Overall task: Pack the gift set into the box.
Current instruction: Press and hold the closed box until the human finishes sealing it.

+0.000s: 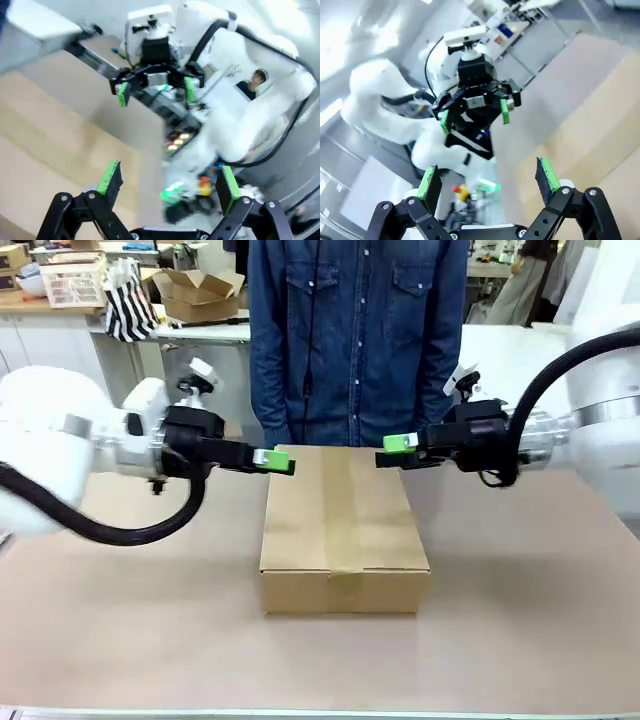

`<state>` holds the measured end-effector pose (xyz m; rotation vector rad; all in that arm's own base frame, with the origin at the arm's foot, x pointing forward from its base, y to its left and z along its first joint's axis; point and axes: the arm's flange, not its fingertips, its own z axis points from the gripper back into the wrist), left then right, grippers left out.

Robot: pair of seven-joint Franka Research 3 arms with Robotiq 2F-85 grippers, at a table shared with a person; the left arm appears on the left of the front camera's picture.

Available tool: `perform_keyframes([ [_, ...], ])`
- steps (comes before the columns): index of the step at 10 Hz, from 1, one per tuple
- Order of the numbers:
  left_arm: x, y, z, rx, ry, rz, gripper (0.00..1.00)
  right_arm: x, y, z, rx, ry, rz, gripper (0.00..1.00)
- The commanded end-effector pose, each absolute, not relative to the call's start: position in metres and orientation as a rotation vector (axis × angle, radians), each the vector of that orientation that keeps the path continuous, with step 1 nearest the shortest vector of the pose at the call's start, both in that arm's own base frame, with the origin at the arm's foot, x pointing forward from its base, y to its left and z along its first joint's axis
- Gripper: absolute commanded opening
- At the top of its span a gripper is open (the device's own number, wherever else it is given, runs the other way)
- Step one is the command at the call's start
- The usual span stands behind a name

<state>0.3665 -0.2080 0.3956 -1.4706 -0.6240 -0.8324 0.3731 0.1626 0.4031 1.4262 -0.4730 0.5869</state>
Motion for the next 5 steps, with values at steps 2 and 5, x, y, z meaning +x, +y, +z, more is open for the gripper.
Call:
perform_keyframes([
  [2,0.316,-0.150,0.389,-1.576,-0.523,-0.540,1.00,0.300,0.109,0.399,1.413,-0.470,0.238,1.00],
  [5,0.281,-0.122,0.349,-1.714,-0.356,-0.275,1.00,0.275,0.018,0.360,1.519,-0.653,0.000,1.00],
])
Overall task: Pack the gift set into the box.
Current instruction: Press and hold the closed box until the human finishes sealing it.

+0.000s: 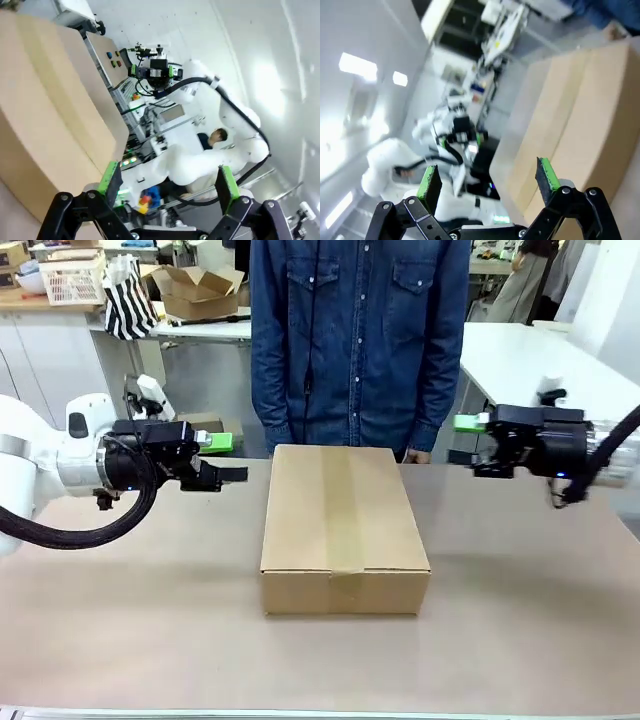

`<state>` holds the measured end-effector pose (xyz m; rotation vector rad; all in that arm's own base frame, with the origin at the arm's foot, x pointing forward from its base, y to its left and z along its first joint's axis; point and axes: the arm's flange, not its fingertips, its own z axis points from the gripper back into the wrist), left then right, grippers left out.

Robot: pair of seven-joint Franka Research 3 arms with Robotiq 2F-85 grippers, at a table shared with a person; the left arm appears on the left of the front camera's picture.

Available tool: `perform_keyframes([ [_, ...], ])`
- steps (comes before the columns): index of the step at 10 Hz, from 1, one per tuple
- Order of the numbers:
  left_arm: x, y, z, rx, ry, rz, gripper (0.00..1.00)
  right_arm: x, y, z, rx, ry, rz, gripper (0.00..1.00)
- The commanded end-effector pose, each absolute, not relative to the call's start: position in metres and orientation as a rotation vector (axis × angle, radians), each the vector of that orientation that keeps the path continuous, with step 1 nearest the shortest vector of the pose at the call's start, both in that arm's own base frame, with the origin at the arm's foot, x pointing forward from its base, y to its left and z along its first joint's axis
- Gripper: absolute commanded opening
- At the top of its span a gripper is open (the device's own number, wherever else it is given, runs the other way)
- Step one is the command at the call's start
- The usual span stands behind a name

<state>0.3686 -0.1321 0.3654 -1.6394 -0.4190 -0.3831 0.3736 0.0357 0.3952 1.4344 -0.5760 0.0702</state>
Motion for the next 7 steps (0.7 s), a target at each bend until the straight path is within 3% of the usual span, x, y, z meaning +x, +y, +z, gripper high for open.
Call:
perform_keyframes([
  [1,0.274,-0.117,0.340,-1.740,-0.327,-0.330,1.00,0.279,0.007,0.343,1.519,-0.625,-0.014,1.00],
  [2,0.369,-0.132,0.365,-1.639,-0.419,-0.383,1.00,0.374,0.036,0.395,1.434,-0.576,0.070,1.00],
  [7,0.369,-0.132,0.365,-1.639,-0.419,-0.383,1.00,0.374,0.036,0.395,1.434,-0.576,0.070,1.00],
])
